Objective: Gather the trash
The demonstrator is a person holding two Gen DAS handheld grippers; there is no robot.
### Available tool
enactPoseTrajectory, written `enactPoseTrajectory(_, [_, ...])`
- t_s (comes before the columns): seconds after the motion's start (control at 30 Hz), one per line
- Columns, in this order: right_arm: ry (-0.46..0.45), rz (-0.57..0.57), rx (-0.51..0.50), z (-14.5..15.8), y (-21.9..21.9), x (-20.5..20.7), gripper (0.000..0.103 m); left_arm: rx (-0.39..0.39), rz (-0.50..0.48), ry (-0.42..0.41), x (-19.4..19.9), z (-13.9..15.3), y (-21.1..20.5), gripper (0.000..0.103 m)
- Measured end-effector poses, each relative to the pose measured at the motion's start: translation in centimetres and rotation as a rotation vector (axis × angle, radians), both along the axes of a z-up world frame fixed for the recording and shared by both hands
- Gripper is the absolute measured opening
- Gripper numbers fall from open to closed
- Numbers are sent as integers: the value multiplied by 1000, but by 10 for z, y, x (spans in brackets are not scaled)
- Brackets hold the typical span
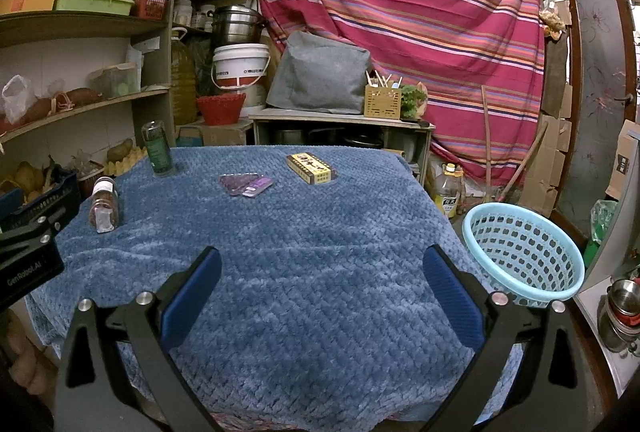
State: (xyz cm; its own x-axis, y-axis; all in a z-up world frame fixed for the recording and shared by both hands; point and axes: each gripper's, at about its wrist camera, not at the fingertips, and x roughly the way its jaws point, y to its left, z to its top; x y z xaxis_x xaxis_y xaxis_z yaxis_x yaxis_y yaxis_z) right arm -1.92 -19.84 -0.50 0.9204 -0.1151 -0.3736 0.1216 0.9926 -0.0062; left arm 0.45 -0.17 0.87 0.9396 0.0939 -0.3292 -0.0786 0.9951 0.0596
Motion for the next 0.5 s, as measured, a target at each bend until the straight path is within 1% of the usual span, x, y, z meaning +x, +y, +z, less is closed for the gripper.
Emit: enactPoseTrajectory(0.5, [2,2,0,0,1,0,98,2,0,1,0,0,-1,98])
